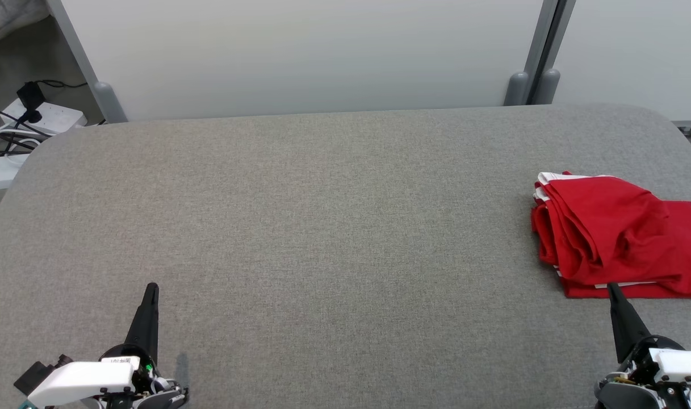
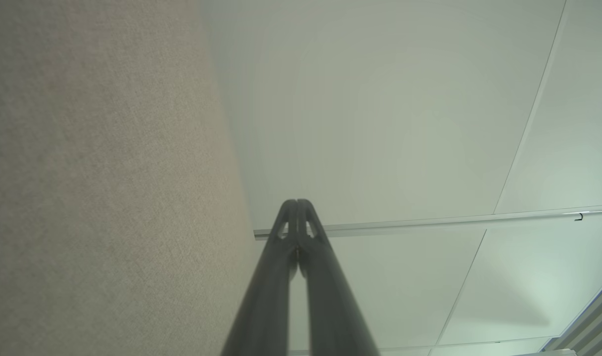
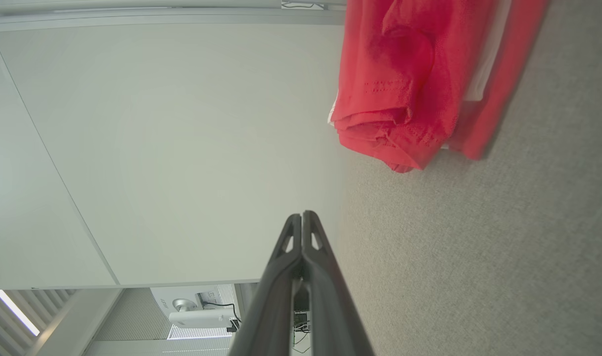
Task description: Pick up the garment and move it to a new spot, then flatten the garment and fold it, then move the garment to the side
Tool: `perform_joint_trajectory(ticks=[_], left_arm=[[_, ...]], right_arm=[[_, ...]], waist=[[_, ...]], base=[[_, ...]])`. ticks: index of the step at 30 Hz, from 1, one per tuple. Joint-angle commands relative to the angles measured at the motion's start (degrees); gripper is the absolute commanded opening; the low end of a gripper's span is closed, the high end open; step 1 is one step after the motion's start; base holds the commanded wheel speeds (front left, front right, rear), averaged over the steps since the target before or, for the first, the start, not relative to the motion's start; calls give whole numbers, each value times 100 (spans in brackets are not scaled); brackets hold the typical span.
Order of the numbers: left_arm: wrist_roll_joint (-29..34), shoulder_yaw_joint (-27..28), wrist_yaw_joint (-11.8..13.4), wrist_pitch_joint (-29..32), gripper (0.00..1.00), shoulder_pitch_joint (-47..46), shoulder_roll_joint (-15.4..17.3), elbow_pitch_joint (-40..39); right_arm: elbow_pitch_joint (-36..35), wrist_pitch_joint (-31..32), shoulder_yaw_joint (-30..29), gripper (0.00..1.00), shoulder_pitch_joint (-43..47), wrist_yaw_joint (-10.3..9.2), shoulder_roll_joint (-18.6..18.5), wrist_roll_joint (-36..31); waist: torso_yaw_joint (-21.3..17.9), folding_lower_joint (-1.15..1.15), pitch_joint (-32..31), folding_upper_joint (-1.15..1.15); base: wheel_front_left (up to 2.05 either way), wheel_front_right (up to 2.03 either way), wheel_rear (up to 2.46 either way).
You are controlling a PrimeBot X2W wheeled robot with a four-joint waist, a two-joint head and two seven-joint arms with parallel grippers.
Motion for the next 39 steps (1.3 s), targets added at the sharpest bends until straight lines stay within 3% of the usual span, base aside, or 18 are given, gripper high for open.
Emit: perform_joint_trajectory(ticks=[1, 39], left_arm=[[-25, 191, -46, 37, 0, -328, 49, -129], [-26, 190, -46, 36, 0, -328, 49, -129]], right_arm=[[-151, 64, 102, 0, -251, 26, -78, -17], [-150, 86, 74, 0, -254, 26, -59, -40]], waist=[[0, 0, 0, 0], [0, 0, 0, 0]], base=[[0, 0, 0], [0, 0, 0]])
